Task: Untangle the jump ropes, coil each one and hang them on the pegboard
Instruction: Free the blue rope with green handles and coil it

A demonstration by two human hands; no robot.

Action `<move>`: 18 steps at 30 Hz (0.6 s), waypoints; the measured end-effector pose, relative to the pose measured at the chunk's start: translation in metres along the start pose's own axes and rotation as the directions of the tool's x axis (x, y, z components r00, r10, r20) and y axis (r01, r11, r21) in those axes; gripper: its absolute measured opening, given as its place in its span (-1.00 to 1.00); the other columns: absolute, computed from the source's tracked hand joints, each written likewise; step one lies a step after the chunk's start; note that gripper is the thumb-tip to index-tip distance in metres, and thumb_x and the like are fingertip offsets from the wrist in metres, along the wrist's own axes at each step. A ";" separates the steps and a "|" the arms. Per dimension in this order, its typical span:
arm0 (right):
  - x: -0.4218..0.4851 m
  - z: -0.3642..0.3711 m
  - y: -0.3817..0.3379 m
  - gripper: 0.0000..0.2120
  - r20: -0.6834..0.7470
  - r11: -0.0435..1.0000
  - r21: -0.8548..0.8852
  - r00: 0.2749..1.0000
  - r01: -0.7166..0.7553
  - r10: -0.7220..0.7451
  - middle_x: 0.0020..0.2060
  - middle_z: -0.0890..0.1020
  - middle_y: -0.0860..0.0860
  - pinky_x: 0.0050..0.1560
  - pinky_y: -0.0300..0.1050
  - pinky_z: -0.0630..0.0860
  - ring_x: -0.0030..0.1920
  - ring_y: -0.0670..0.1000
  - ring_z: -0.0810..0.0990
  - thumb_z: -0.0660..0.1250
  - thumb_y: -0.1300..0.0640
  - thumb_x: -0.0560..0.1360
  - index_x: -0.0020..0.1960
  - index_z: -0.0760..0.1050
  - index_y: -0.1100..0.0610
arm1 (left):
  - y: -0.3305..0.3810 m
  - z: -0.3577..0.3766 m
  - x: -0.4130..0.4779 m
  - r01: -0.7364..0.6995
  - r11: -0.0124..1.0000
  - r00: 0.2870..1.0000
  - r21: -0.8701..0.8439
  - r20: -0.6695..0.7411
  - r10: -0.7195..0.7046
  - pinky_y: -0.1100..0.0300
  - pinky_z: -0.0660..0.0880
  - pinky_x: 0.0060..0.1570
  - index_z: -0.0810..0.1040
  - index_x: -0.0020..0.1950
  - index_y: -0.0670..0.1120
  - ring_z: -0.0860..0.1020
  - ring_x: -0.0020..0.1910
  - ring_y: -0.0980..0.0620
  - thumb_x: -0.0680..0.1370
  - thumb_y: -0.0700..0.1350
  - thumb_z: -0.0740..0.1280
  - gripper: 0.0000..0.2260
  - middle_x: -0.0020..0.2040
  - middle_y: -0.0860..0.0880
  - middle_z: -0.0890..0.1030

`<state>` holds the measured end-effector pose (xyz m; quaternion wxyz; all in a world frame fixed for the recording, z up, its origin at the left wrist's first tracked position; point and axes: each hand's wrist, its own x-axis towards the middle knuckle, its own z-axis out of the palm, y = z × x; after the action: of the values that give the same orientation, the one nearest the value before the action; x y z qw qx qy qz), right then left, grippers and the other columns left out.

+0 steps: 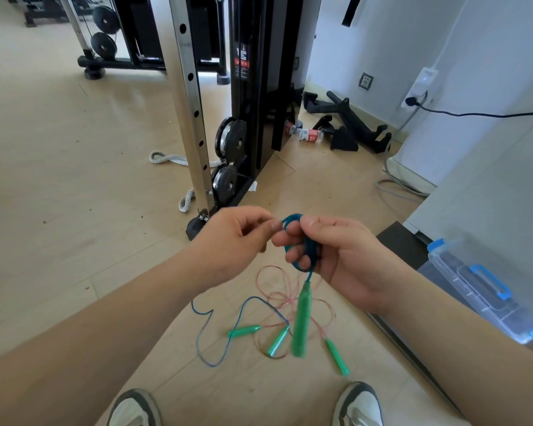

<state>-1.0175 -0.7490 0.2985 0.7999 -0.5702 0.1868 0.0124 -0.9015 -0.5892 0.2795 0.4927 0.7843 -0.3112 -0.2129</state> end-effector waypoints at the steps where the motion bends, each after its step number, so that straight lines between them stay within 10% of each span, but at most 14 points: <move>1: 0.001 0.001 -0.001 -0.79 -0.023 0.998 0.070 1.000 0.001 0.001 0.04 0.73 0.25 -0.17 -0.15 0.52 -0.18 0.05 0.68 0.22 0.18 0.66 0.05 0.59 0.28 | -0.002 0.004 -0.001 0.035 0.997 0.997 0.071 0.065 -0.040 0.39 0.42 -0.37 0.65 -0.09 0.11 0.43 -0.47 0.25 0.66 0.01 0.31 -0.82 -0.33 0.03 0.57; 5: 0.008 -0.002 0.001 -0.78 -0.175 0.971 0.232 0.984 0.065 -0.024 0.13 0.71 0.28 -0.03 -0.12 0.57 -0.02 0.08 0.69 0.21 0.20 0.69 0.07 0.59 0.28 | -0.003 0.018 -0.011 0.011 0.935 0.939 0.354 0.318 -0.132 0.43 0.41 -0.40 0.60 0.14 0.10 0.49 -0.47 0.29 0.70 0.04 0.18 -0.80 -0.30 0.02 0.59; 9: 0.019 -0.015 0.012 -0.82 -0.378 0.992 -0.094 0.919 0.082 -0.112 -0.03 0.76 0.18 0.04 -0.02 0.61 -0.04 0.13 0.68 0.30 0.18 0.66 0.05 0.66 0.23 | 0.010 0.035 -0.026 -0.084 0.907 0.871 0.412 0.473 -0.135 0.09 0.56 -0.17 0.58 0.04 -0.10 0.57 -0.31 0.00 0.69 0.07 0.21 -0.72 -0.18 -0.12 0.65; 14: 0.016 -0.013 0.017 -0.69 -0.244 0.788 -0.612 0.933 0.065 -0.267 -0.24 0.70 0.17 0.00 0.20 0.63 -0.16 0.01 0.66 0.29 0.03 0.63 -0.01 0.62 0.27 | 0.027 0.026 -0.016 -0.144 0.961 0.949 0.234 0.309 0.067 -0.01 0.51 -0.17 0.63 0.00 -0.10 0.58 -0.25 -0.09 0.65 -0.05 0.32 -0.84 -0.22 -0.16 0.63; 18: 0.006 -0.006 0.007 -0.58 -0.092 0.772 -0.630 0.978 0.088 -0.187 -0.35 0.69 0.06 -0.24 -0.17 0.44 -0.37 -0.07 0.52 0.17 0.04 0.73 -0.18 0.62 0.19 | 0.027 0.006 -0.009 -0.184 0.974 0.978 0.129 0.120 0.169 0.07 0.44 -0.40 0.69 -0.15 0.03 0.43 -0.42 0.07 0.57 -0.03 0.46 -0.90 -0.33 -0.11 0.62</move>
<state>-1.0153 -0.7536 0.2890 0.5495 -0.8132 0.1894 -0.0280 -0.9189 -0.5956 0.3016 0.4360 0.7733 -0.4200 -0.1882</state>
